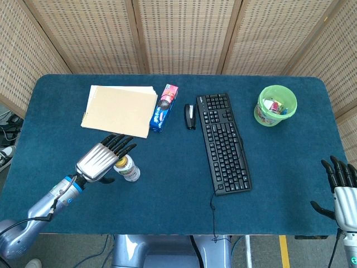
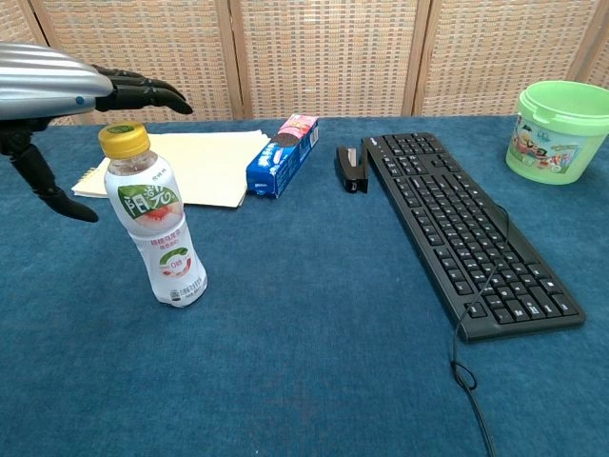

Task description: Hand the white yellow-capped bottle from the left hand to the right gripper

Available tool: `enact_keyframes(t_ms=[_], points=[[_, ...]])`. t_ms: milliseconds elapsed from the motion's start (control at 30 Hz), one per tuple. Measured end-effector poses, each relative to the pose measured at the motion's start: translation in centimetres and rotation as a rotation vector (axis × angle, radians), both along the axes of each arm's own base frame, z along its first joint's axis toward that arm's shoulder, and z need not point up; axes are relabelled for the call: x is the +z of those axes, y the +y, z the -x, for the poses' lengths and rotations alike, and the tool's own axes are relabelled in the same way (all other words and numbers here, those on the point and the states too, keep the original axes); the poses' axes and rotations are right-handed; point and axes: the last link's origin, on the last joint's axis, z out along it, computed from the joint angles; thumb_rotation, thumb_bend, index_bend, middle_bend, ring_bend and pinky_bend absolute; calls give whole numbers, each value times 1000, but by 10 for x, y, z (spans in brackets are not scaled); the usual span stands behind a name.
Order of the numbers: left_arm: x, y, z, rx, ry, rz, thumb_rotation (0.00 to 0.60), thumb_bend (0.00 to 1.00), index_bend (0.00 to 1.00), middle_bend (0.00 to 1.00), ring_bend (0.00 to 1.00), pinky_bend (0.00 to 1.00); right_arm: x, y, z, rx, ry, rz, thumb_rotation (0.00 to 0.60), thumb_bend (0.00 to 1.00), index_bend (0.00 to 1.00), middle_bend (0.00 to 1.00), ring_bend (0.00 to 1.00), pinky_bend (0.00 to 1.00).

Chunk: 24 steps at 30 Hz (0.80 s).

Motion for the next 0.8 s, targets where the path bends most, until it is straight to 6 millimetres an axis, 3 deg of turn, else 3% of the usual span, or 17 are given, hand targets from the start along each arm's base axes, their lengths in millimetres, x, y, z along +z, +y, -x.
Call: enact_keyframes(t_ms=[200, 400, 533, 800], points=[[-14, 6, -6, 49, -34, 19, 600, 0, 133, 108, 262, 362, -1, 0, 0, -1, 0, -2, 600, 0, 101, 0, 0, 0], [-21, 10, -10, 56, -30, 19, 600, 13, 492, 405, 439, 521, 0, -1, 2, -6, -2, 5, 600, 0, 101, 0, 0, 0], [-20, 11, -11, 60, -8, 0, 600, 176, 572, 467, 482, 603, 1, -2, 3, -9, -5, 7, 600, 0, 101, 0, 0, 0], [-15, 12, -9, 80, 22, -43, 600, 424, 647, 526, 518, 625, 2, -2, 3, -13, -13, 10, 600, 0, 102, 0, 0, 0]])
